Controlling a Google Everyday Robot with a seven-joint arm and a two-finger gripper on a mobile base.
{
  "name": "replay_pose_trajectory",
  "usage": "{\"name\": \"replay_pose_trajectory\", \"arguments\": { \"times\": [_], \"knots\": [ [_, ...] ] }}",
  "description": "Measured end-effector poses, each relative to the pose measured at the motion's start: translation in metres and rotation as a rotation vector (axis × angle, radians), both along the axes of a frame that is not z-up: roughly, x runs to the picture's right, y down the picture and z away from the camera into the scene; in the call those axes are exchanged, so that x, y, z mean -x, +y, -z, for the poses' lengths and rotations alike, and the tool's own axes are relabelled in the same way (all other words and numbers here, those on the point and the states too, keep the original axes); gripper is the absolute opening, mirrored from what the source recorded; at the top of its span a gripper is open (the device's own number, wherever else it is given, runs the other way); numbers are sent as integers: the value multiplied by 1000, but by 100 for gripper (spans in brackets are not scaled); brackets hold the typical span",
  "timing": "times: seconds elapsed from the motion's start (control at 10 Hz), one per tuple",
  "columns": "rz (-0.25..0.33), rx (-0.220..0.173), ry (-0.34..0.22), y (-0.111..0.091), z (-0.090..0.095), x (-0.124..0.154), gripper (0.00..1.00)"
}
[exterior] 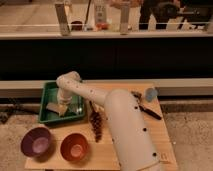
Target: Place eraser in table surface
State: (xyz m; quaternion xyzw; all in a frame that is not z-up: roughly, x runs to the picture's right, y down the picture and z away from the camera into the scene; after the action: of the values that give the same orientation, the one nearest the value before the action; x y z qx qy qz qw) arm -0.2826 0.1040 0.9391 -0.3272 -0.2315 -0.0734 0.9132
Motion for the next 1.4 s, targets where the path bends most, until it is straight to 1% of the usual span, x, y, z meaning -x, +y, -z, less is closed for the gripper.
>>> {"name": "replay_pose_trajectory", "arguments": {
  "times": [0.3, 0.4, 0.5, 0.6, 0.7, 0.9, 1.0, 1.1, 1.2, 1.3, 1.4],
  "knots": [
    [-3, -1, 1, -1, 0, -2, 0],
    [-15, -8, 2, -3, 1, -8, 0],
    [-41, -23, 2, -13, 5, -21, 0],
    [-58, -31, -8, -23, 14, -32, 0],
    [-68, -43, -29, -39, 29, -41, 0],
    [-72, -60, -76, -69, 62, -52, 0],
    [-60, -68, -111, -87, 81, -61, 0],
    [-44, -71, -141, -97, 92, -62, 0],
    [-13, -69, -171, -105, 102, -62, 0],
    [44, -48, -202, -108, 112, -58, 0],
    [76, -39, -218, -108, 119, -54, 0]
  ]
}}
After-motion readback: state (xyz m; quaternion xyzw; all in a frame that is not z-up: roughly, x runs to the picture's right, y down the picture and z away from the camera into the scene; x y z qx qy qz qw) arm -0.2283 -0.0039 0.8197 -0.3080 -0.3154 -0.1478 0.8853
